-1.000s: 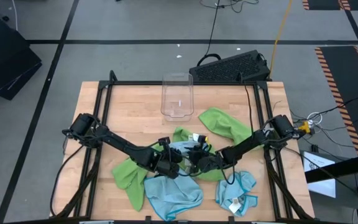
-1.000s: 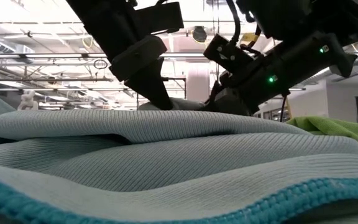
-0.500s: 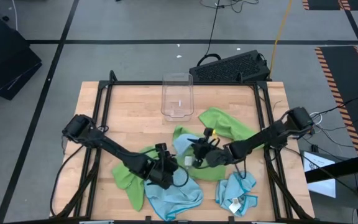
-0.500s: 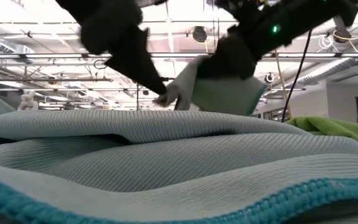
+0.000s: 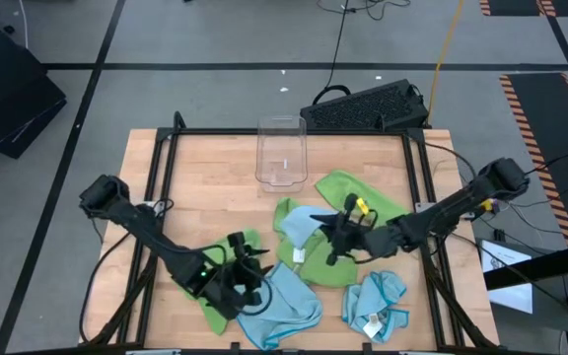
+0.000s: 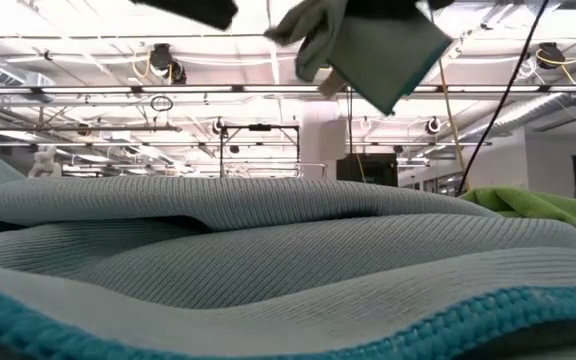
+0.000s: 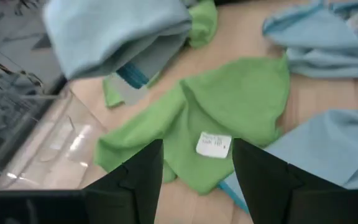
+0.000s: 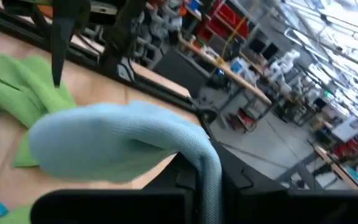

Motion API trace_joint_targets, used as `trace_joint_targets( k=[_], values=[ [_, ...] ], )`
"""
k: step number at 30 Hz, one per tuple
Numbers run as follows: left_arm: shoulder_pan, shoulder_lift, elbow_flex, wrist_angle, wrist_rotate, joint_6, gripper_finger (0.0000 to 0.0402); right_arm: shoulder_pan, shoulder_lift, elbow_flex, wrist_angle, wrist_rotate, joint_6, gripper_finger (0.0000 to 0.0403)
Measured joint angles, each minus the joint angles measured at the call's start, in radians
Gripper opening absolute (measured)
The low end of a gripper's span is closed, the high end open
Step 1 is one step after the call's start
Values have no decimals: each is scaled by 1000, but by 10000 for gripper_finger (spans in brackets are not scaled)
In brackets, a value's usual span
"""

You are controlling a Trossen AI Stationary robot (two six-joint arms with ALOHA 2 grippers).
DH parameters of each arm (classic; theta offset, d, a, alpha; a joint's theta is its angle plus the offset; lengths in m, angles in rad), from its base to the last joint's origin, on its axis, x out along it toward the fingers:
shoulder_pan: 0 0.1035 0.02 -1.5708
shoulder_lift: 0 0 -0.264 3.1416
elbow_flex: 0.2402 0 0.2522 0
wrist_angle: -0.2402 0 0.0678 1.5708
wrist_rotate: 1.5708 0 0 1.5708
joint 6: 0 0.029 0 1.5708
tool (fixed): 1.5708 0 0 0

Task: Fold microfiber towels
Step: Put the top left blue towel into the transparent bin

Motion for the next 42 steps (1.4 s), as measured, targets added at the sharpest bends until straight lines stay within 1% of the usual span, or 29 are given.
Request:
trace_joint_targets(
  k=[5, 7, 10, 11, 13, 15, 17, 23, 25, 27, 29, 31, 34, 39, 42],
  values=[
    [-7, -4, 0, -2, -142, -9, 195, -2, -88, -104, 132, -156, 8, 13],
    [6, -4, 0, -5, -188, -64, 196, -8, -108, -153, 212, -199, 5, 15],
    [35, -4, 0, 6, -199, -124, 196, -9, -136, -223, 323, -217, 3, 17],
    [41, -4, 0, 16, -195, -119, 196, -9, -147, -246, 354, -218, 4, 17],
    [43, -2, 0, 56, -168, -58, 198, -9, -171, -287, 414, -219, 5, 17],
    [37, 16, 0, 148, -161, 60, 205, -9, -199, -325, 468, -219, 19, 18],
    [26, 39, -2, 283, -161, 225, 219, -9, -229, -353, 512, -220, 40, 18],
    [41, 157, -1, 857, -167, 833, 294, -9, -304, -410, 549, -238, 99, 19],
    [57, 203, -1, 1032, -187, 1044, 318, -9, -313, -413, 552, -238, 126, 19],
    [78, 248, 8, 1164, -190, 1231, 336, -9, -317, -416, 549, -238, 140, 19],
    [101, 296, 39, 1215, -191, 1369, 347, -9, -318, -416, 561, -238, 154, 19],
    [124, 345, 83, 1215, -190, 1479, 351, -10, -318, -416, 572, -237, 155, 19],
    [157, 411, 162, 1215, -195, 1605, 351, -12, -318, -416, 575, -233, 175, 20],
    [187, 474, 277, 1218, -225, 1685, 352, -32, -318, -416, 565, -230, 212, 20],
    [192, 480, 300, 1218, -242, 1706, 352, -46, -318, -416, 562, -229, 223, 20]
  ],
)
